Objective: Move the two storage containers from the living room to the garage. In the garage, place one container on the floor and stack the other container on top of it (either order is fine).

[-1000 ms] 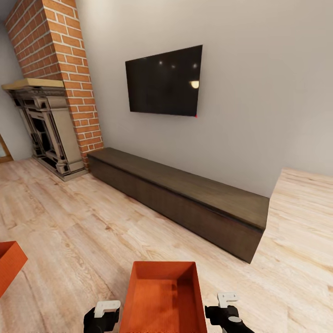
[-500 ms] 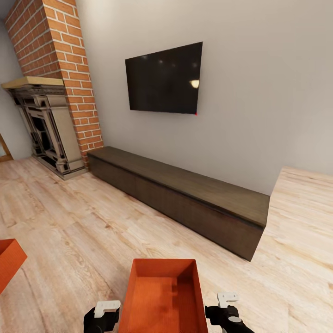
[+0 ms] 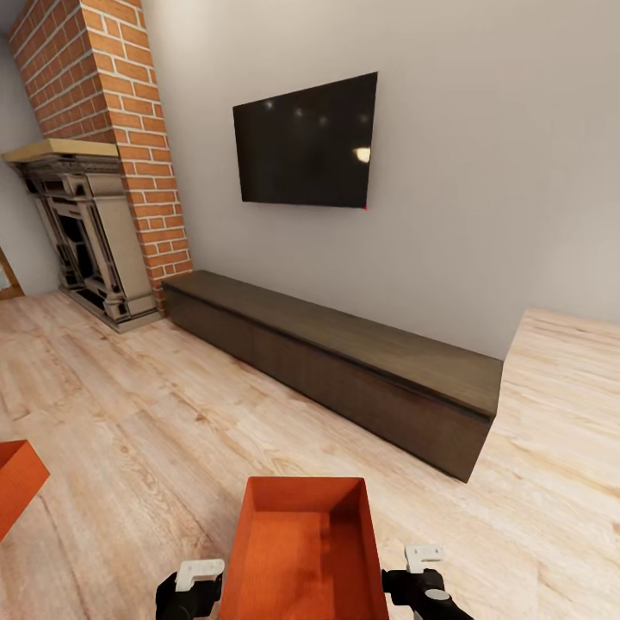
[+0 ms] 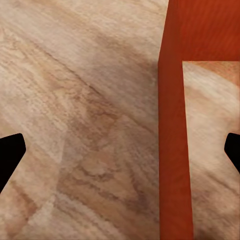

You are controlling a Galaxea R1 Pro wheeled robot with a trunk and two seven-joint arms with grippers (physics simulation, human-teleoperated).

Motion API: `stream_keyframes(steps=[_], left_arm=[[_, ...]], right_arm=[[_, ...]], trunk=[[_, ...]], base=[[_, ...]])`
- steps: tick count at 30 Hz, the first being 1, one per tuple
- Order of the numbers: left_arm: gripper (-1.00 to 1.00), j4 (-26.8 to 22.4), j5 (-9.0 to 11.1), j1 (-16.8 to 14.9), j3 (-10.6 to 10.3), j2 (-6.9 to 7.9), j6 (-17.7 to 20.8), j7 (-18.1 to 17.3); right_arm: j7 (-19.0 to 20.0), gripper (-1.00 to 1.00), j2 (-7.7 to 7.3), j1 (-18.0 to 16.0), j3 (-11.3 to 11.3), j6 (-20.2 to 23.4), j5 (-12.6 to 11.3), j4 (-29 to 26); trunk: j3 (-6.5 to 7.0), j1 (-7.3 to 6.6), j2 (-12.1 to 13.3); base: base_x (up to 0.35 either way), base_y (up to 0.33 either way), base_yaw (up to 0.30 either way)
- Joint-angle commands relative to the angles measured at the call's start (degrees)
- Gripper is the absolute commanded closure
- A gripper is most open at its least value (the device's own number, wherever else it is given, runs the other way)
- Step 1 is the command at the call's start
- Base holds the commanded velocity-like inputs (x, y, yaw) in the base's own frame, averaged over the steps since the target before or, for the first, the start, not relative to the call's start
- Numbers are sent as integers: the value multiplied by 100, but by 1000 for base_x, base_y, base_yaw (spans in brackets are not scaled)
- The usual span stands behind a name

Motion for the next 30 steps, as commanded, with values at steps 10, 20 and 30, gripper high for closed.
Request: stream_keyframes(steps=[10,20,30], left_arm=[[-100,5,1,-3,-13,8,-18,29],[-100,13,1,-3,-12,9,-18,29],[-100,13,1,-3,-12,9,-18,29]], right_arm=[[-25,-100,1,-3,14,-15,13,6],[-25,-100,1,-3,18,-15,13,6],[-25,-100,1,-3,18,-15,13,6]], trunk=[[-113,131,-243],[-221,262,-483],[-256,306,-564]], base=[[0,0,0],[0,0,0],[0,0,0]])
